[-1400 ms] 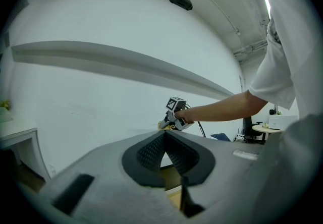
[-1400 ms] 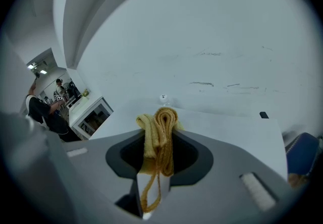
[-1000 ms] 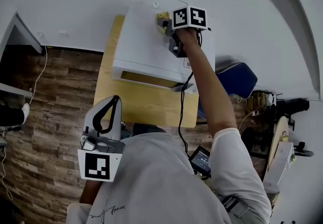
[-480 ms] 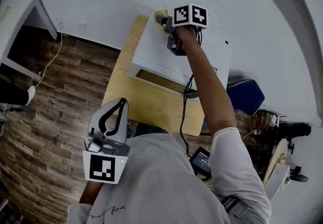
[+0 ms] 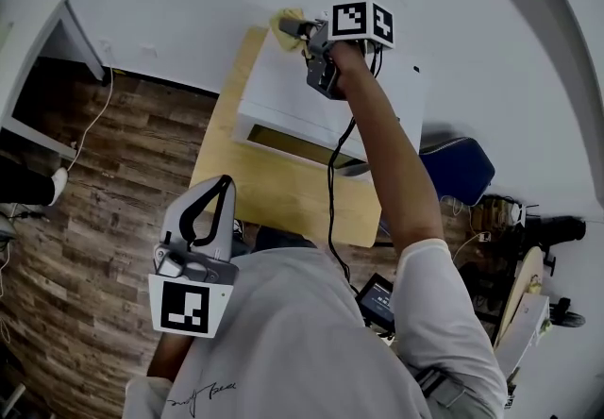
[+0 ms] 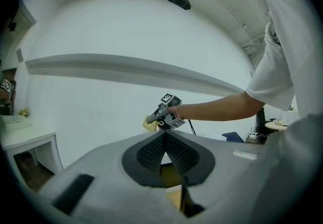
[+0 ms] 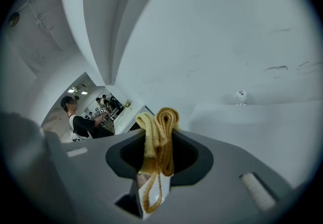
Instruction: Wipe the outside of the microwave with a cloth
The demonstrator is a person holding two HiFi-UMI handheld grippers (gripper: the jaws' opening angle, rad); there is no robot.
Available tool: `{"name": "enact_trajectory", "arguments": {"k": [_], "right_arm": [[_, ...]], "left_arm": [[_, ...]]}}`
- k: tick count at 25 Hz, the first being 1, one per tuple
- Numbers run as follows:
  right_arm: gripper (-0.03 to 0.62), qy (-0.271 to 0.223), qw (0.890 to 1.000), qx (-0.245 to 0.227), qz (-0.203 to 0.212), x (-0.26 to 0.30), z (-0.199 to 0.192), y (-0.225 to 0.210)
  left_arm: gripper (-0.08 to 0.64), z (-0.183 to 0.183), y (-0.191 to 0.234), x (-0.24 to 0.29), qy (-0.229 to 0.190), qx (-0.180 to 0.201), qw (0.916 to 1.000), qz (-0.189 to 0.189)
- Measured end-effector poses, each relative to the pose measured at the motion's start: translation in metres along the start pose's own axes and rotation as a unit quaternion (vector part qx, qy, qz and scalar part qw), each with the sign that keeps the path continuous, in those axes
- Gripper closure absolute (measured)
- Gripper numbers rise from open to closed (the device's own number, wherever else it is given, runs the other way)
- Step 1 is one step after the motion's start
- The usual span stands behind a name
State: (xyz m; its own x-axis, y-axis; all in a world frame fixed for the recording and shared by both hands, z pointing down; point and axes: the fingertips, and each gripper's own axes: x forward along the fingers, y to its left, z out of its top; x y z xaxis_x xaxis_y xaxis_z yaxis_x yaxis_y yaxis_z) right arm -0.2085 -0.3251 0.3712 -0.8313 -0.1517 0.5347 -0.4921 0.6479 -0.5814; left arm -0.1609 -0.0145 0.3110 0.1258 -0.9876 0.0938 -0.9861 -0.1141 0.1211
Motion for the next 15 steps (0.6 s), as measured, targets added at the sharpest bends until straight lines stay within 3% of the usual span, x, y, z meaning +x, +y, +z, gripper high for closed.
{"name": "enact_trajectory", "arguments": {"k": [15], "right_arm": [[0.472,-0.087,0.989,0.045,-0.109,-0.162,0.001,-0.107]], "left_arm": [[0.569,0.010,-0.060,0.044,-0.014,0.001,0.9922,-0.124]]}}
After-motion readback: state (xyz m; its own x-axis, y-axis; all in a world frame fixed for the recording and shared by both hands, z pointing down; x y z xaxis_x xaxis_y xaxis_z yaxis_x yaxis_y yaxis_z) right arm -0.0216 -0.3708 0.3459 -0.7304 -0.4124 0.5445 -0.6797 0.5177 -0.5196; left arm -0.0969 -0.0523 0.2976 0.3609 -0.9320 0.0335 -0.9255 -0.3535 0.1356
